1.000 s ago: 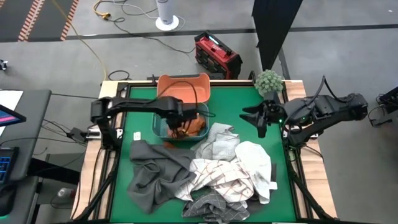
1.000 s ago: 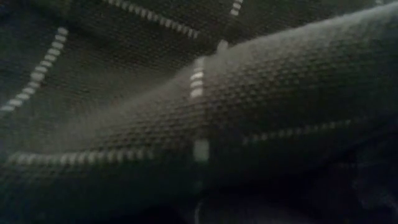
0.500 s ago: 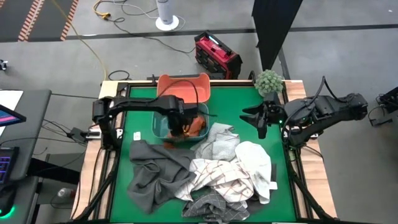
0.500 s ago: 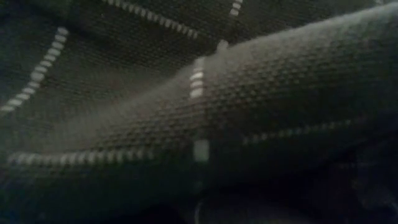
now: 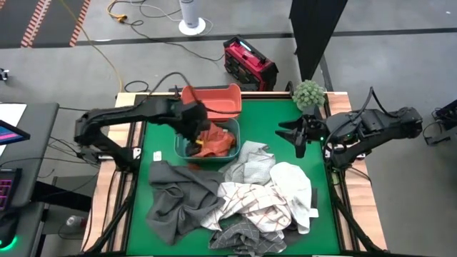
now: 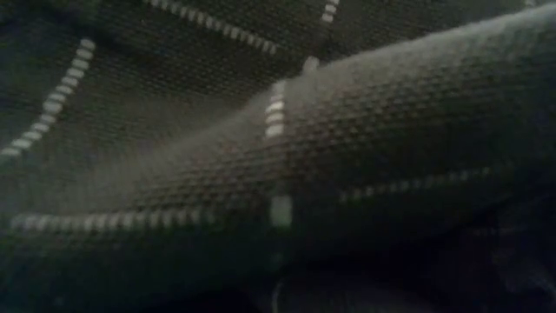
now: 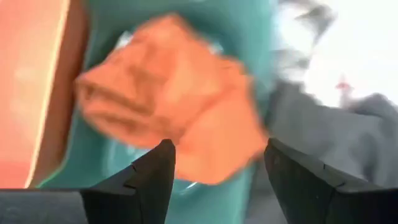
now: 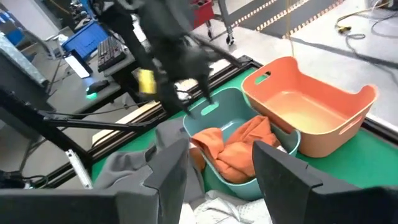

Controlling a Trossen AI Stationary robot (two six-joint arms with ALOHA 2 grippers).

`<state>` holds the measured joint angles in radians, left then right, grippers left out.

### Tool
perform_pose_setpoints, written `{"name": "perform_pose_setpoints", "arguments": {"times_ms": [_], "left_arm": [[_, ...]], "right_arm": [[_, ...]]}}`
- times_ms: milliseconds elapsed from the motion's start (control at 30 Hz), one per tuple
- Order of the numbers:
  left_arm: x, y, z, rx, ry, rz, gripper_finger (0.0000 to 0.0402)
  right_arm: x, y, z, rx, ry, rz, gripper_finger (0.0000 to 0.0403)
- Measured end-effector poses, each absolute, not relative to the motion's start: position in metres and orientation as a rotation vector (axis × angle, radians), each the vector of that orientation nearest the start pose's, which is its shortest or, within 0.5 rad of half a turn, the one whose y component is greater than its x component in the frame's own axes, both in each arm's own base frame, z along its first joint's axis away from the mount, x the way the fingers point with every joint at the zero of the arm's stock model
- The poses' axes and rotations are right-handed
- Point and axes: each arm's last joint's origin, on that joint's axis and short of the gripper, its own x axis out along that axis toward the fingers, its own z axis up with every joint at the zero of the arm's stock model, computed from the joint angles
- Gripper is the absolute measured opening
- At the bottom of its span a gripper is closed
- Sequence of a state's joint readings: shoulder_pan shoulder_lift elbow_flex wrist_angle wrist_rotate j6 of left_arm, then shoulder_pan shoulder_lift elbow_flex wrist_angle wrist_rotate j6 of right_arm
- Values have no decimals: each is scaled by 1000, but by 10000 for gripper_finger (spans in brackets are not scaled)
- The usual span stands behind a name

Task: Sort towels by color in basket
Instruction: Put the dark grey towel into the green bin

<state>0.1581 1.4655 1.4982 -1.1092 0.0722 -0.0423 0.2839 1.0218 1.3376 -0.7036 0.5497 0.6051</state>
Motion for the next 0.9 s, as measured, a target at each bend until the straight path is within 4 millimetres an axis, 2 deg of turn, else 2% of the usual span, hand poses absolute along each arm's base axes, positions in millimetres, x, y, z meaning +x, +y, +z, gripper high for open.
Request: {"name": "perform_pose_setpoints", "arguments": {"times_ms": [100, 167, 267, 433, 533, 700, 900], "left_arm": [[267, 7, 363, -72, 1018, -30, 229], [263, -19, 365, 10, 1007, -107, 224], [258, -52, 361, 119, 1019, -161, 218], [271, -91, 347, 219, 1013, -212, 206], [288, -101, 328, 230, 1054, -228, 197], [316, -104, 288, 267, 1184, -220, 176], [335, -111, 254, 347, 1264, -275, 159]], "right_arm": [[179, 34, 427, 428, 262, -371, 207], [180, 32, 427, 416, 262, -381, 207], [181, 29, 427, 410, 261, -396, 207], [181, 24, 427, 390, 260, -417, 207], [182, 21, 427, 377, 259, -434, 207], [182, 20, 427, 370, 257, -438, 207], [182, 22, 427, 363, 261, -423, 207]]}}
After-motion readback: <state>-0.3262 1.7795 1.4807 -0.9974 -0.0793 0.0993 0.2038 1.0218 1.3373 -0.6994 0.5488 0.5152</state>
